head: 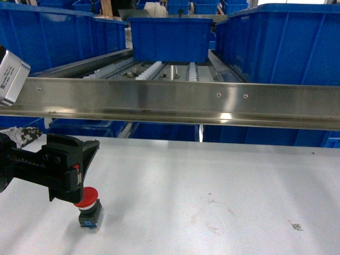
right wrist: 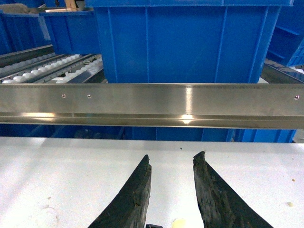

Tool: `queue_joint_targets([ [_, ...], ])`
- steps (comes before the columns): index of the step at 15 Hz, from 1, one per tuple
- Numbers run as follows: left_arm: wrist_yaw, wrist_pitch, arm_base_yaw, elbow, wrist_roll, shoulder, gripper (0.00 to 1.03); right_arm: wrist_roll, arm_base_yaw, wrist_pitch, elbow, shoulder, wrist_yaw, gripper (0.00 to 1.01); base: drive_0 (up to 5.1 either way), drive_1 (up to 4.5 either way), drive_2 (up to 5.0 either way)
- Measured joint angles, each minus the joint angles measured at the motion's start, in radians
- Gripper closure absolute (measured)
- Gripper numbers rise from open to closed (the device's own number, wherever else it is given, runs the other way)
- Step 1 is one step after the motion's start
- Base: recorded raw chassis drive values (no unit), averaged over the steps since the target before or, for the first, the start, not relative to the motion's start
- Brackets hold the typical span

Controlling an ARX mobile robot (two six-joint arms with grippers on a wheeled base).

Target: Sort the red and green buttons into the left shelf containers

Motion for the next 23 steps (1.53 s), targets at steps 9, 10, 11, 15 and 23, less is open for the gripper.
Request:
queue_joint_targets([
  [9, -0.041, -0.001, 0.014, 0.075, -0.032, 0.186, 0.05, -0.015, 0.005, -0.002, -0.003, 0.005, 0.000, 0.75, 0.0, 0.00, 0.0],
  [10, -0.044, 0.000, 0.012, 0.093, -0.043, 0.219, 0.05, -0.015, 0.005, -0.001, -0.003, 0.005, 0.000, 0.75, 0.0, 0.00, 0.0],
  [11, -0.044, -0.016, 0.011, 0.108, -0.055, 0.236, 0.05, -0.015, 0.005, -0.001, -0.003, 0.005, -0.001, 0.75, 0.0, 0.00, 0.0],
  [15, -0.052, -0.029, 0.002, 0.138, -0.073, 0.275, 0.05, -0.015, 0.005, -0.001, -0.003, 0.005, -0.001, 0.75, 0.0, 0.00, 0.0],
  [23, -0.063, 0.024, -0.027, 0.222, -0.114, 0.540, 0.05, -0.015, 0.005, -0.001, -0.003, 0.005, -0.001, 0.75, 0.0, 0.00, 0.0],
])
